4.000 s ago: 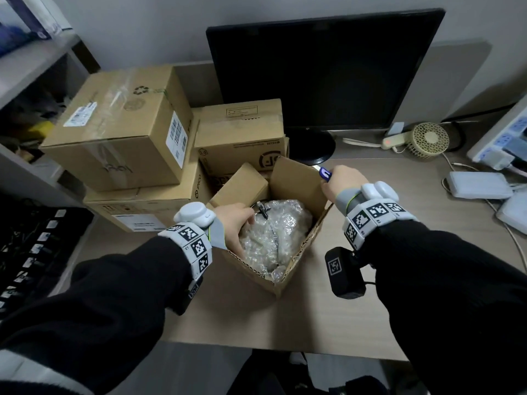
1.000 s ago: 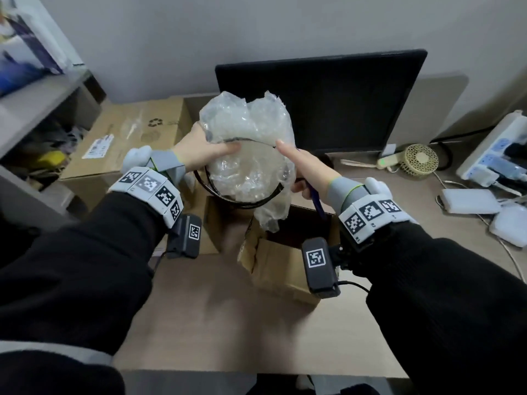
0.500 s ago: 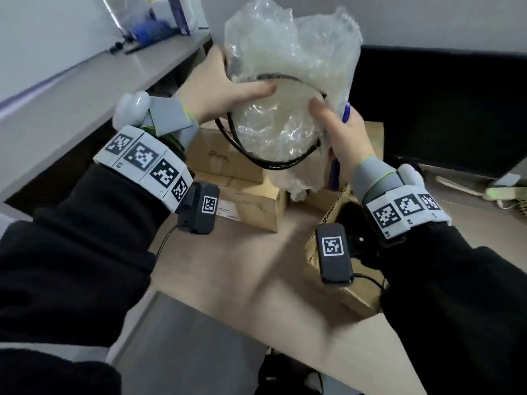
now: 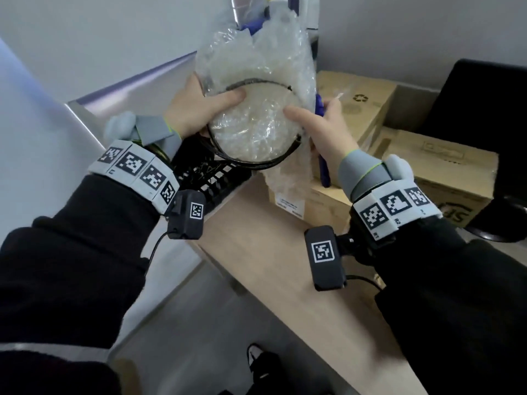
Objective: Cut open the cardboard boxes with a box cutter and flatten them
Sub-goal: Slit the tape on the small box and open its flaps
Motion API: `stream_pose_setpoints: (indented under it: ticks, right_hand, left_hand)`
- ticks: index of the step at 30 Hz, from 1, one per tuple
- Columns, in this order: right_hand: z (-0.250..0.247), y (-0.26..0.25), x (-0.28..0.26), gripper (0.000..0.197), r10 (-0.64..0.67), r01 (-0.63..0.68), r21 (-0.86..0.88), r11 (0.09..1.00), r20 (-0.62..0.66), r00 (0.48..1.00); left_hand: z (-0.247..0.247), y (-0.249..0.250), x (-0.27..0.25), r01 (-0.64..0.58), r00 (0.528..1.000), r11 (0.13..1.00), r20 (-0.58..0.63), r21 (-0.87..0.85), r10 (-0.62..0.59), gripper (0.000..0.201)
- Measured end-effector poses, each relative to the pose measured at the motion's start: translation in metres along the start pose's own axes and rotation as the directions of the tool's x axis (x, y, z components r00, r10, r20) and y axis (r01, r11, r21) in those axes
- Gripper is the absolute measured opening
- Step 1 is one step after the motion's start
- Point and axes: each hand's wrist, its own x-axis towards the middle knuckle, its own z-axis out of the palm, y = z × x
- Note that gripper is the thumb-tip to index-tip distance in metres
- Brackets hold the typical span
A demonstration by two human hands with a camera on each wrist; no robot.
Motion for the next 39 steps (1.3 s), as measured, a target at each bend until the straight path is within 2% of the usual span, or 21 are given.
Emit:
stream_pose_setpoints:
  ticks: [2,3,5,6,8,10,13,17,18,21,23,27,29,31,33,34,36,39]
  right_hand:
    - [0.027,-0.002,0.007,0.071,-0.010,0.013,-0.033,0.999,0.083,0.997]
    - [0.036,-0.003,0.011,0.067,-0.003,0.010,-0.055,0.998,0.116,0.993]
    - [0.059,-0.005,0.022,0.063,0.030,-0.006,-0.119,0.993,0.206,0.978]
    - [0.070,-0.006,0.027,0.066,0.047,-0.004,-0.173,0.985,0.249,0.967]
    - [0.091,-0.009,0.037,0.077,0.062,0.022,-0.265,0.964,0.308,0.949]
    - [0.114,-0.014,0.049,0.080,0.040,0.075,-0.331,0.941,0.329,0.943]
    - [0.152,-0.020,0.072,0.078,0.008,0.133,-0.391,0.911,0.339,0.941]
    - [0.193,-0.018,0.099,0.068,-0.026,0.141,-0.349,0.927,0.314,0.949]
    - [0.204,-0.018,0.107,0.062,-0.030,0.141,-0.340,0.930,0.311,0.950]
    - [0.233,-0.020,0.132,0.039,-0.001,0.109,-0.346,0.932,0.297,0.955]
    - [0.245,-0.022,0.142,0.034,0.030,0.082,-0.362,0.929,0.293,0.955]
    - [0.272,-0.022,0.164,0.040,0.072,0.047,-0.404,0.914,0.274,0.959]
    - [0.289,-0.021,0.175,0.050,0.094,0.006,-0.371,0.929,0.252,0.963]
    - [0.304,-0.018,0.181,0.051,0.104,-0.015,-0.341,0.940,0.242,0.965]
    - [0.314,-0.016,0.184,0.045,0.126,-0.026,-0.368,0.929,0.251,0.960]
    - [0.317,-0.015,0.185,0.041,0.133,-0.020,-0.398,0.917,0.257,0.957]
    - [0.322,-0.014,0.185,0.037,0.111,0.024,-0.440,0.898,0.278,0.954]
    - [0.320,-0.016,0.184,0.041,0.113,0.047,-0.469,0.882,0.308,0.944]
  left_hand:
    - [-0.026,-0.013,0.000,0.035,0.997,0.999,-0.064,0.031,-0.033,0.071]
    - [-0.036,-0.017,0.000,0.075,0.992,0.995,-0.108,0.063,-0.068,0.076]
    - [-0.060,-0.029,0.002,0.146,0.967,0.978,-0.230,0.149,-0.110,0.095]
    - [-0.072,-0.035,0.006,0.168,0.956,0.971,-0.267,0.173,-0.118,0.104]
    - [-0.092,-0.042,0.013,0.217,0.941,0.955,-0.304,0.205,-0.149,0.104]
    - [-0.114,-0.052,0.019,0.278,0.922,0.938,-0.332,0.205,-0.201,0.098]
    - [-0.153,-0.079,0.034,0.319,0.903,0.927,-0.359,0.197,-0.235,0.103]
    - [-0.190,-0.111,0.056,0.375,0.891,0.901,-0.352,0.219,-0.286,0.105]
    - [-0.194,-0.107,0.057,0.393,0.888,0.896,-0.337,0.206,-0.312,0.100]
    - [-0.209,-0.119,0.072,0.472,0.870,0.867,-0.247,0.160,-0.428,0.058]
    - [-0.214,-0.129,0.078,0.505,0.857,0.844,-0.224,0.181,-0.465,0.047]
    - [-0.222,-0.142,0.084,0.491,0.861,0.832,-0.294,0.259,-0.416,0.040]
    - [-0.230,-0.147,0.087,0.509,0.846,0.811,-0.341,0.288,-0.410,0.037]
    - [-0.235,-0.155,0.088,0.512,0.843,0.804,-0.357,0.302,-0.403,0.058]
    - [-0.238,-0.162,0.087,0.522,0.832,0.779,-0.407,0.348,-0.376,0.082]
    - [-0.239,-0.168,0.086,0.536,0.821,0.761,-0.436,0.364,-0.369,0.085]
    - [-0.237,-0.177,0.084,0.569,0.794,0.734,-0.479,0.370,-0.374,0.078]
    - [-0.231,-0.181,0.084,0.586,0.782,0.722,-0.490,0.369,-0.384,0.073]
